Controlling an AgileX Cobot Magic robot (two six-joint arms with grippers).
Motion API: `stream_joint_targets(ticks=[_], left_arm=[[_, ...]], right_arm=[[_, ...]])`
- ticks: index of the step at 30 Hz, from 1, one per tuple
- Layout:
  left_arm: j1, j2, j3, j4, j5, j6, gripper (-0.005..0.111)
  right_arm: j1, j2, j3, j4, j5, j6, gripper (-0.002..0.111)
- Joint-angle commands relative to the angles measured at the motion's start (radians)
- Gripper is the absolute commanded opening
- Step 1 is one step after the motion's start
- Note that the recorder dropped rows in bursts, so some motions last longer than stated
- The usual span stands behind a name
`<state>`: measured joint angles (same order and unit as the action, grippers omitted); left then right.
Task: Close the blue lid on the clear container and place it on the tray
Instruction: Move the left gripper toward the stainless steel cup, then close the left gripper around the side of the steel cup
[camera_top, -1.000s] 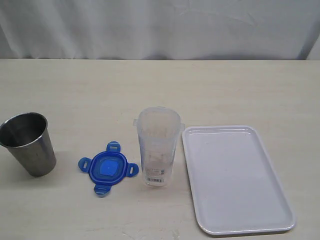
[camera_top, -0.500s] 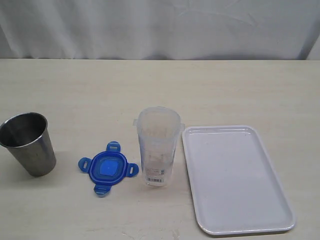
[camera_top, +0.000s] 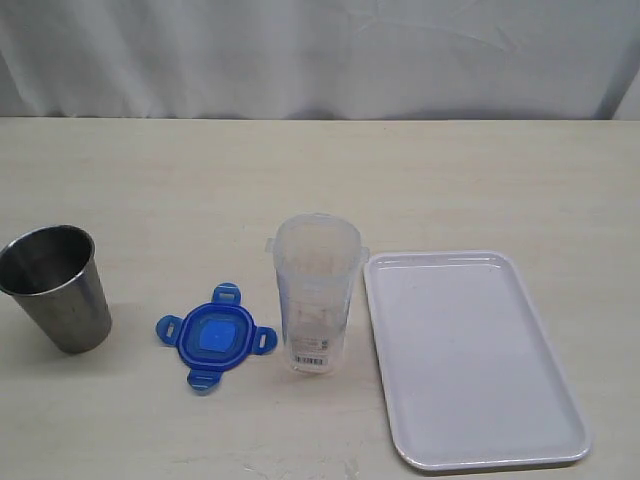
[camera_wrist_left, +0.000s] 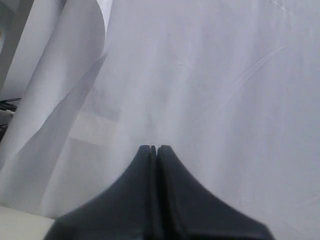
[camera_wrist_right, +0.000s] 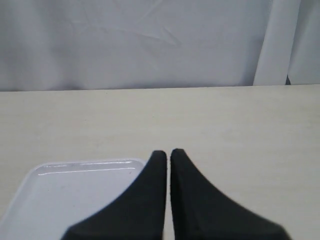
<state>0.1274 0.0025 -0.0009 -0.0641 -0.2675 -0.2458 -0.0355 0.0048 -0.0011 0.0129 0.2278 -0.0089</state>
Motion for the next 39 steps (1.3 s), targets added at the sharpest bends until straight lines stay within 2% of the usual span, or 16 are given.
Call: stream_joint_targets(ticks=[1, 4, 7, 8, 10, 15, 18, 22, 27, 32, 39], left_arm=[[0.006, 0.060, -0.005, 0.202, -0.100, -0.172, 0.018], [0.006, 0.142, -0.005, 0.242, -0.181, -0.204, 0.048], [0.006, 0.235, -0.005, 0.269, -0.208, -0.204, 0.079], [0.006, 0.265, -0.005, 0.274, -0.205, -0.204, 0.088], [0.006, 0.319, -0.005, 0.303, -0.196, -0.204, 0.095], [0.006, 0.469, -0.005, 0.550, -0.218, -0.318, 0.096], [0.006, 0.560, -0.005, 0.626, -0.221, -0.333, 0.096], [0.006, 0.690, -0.005, 0.630, -0.235, -0.322, 0.096], [0.006, 0.842, -0.002, 0.658, -0.319, -0.242, 0.096], [0.006, 0.977, -0.002, 0.665, -0.310, -0.203, 0.096], [0.006, 1.019, 0.001, 0.651, -0.283, -0.204, 0.096]], right_arm=[[0.004, -0.005, 0.001, -0.001, -0.088, 0.003, 0.004], [0.004, -0.005, 0.001, -0.001, -0.194, 0.003, 0.004], [0.004, -0.005, 0.001, -0.001, -0.332, 0.003, 0.004], [0.004, -0.005, 0.001, -0.001, -0.376, 0.003, 0.004], [0.004, -0.005, 0.001, -0.001, -0.452, 0.003, 0.004], [0.004, -0.005, 0.001, -0.001, -0.521, 0.003, 0.004], [0.004, -0.005, 0.001, -0.001, -0.523, 0.003, 0.004], [0.004, -0.005, 0.001, -0.001, -0.537, 0.003, 0.004], [0.004, -0.005, 0.001, -0.001, -0.570, 0.003, 0.004], [0.004, -0.005, 0.001, -0.001, -0.575, 0.003, 0.004], [0.004, -0.005, 0.001, -0.001, -0.575, 0.003, 0.004]])
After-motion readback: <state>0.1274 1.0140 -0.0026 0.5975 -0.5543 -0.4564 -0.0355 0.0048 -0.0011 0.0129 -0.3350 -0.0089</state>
